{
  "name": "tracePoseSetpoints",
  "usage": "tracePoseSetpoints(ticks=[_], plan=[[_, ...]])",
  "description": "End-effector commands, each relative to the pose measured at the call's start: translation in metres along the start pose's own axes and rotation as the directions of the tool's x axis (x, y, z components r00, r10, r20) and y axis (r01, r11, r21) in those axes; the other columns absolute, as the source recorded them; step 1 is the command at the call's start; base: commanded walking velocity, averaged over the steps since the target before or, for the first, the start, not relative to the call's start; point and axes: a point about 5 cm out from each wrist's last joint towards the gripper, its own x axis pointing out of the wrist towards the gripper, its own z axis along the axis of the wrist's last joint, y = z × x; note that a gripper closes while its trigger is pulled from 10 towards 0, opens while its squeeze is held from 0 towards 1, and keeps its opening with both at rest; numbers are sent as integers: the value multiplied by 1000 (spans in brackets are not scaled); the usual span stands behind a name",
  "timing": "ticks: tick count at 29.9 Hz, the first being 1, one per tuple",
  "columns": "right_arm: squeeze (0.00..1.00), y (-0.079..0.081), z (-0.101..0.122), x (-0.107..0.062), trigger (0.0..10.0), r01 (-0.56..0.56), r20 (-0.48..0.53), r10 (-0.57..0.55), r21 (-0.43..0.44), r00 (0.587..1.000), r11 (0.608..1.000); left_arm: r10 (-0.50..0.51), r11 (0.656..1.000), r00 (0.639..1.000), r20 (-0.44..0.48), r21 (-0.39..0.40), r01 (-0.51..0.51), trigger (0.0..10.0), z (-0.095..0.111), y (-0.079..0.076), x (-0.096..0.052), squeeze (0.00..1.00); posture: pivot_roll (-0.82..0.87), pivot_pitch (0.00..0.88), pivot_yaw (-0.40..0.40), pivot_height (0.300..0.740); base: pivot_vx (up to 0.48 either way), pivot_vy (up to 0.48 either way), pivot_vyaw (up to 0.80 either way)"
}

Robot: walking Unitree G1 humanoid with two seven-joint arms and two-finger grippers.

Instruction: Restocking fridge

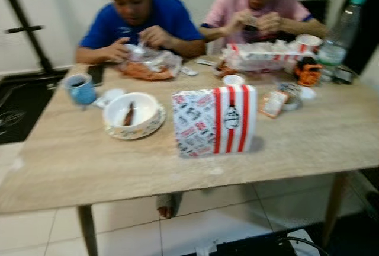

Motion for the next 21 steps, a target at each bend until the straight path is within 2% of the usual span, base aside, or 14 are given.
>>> tracePoseSetpoints(ticks=[1, 6, 7, 10, 16, 21], plan=[[0, 1, 6, 0, 10000, 1, 8, -1, -4, 1000, 1000, -71, 997, 996, 45, -22, 72, 10000, 15, -24, 3, 0, -35, 0, -18, 740, 0, 0, -763], [0, -5, 13, 0, 10000, 13, 26, -13, 12, 1000, 1000, -44, 998, 997, 68, -43, 47, 10000, 26, -18, 3, 0, -37, 0, -24, 740, 0, 0, -761], [0, -6, 19, -1, 10000, 12, 47, -13, 19, 999, 1000, -29, 997, 996, 89, -67, 35, 10000, 34, -16, 3, 0, -28, 0, -29, 740, 0, 0, 0], [0, -5, 24, 0, 10000, 6, 58, -7, 8, 998, 1000, -23, 995, 994, 107, -99, 33, 10000, 40, -15, 2, 0, -26, 0, -29, 740, 0, 0, 0], [0, -2, 33, 0, 10000, -2, 77, 2, -1, 997, 1000, -32, 995, 994, 105, -95, 42, 10000, 39, -15, 2, 0, -22, 0, -19, 740, 0, 0, 0], [0, 2, 36, 1, 10000, -16, 80, 16, -7, 997, 1000, -32, 994, 996, 77, -100, 40, 10000, 29, -13, 2, 0, -22, 0, -15, 740, 0, 0, 0]])
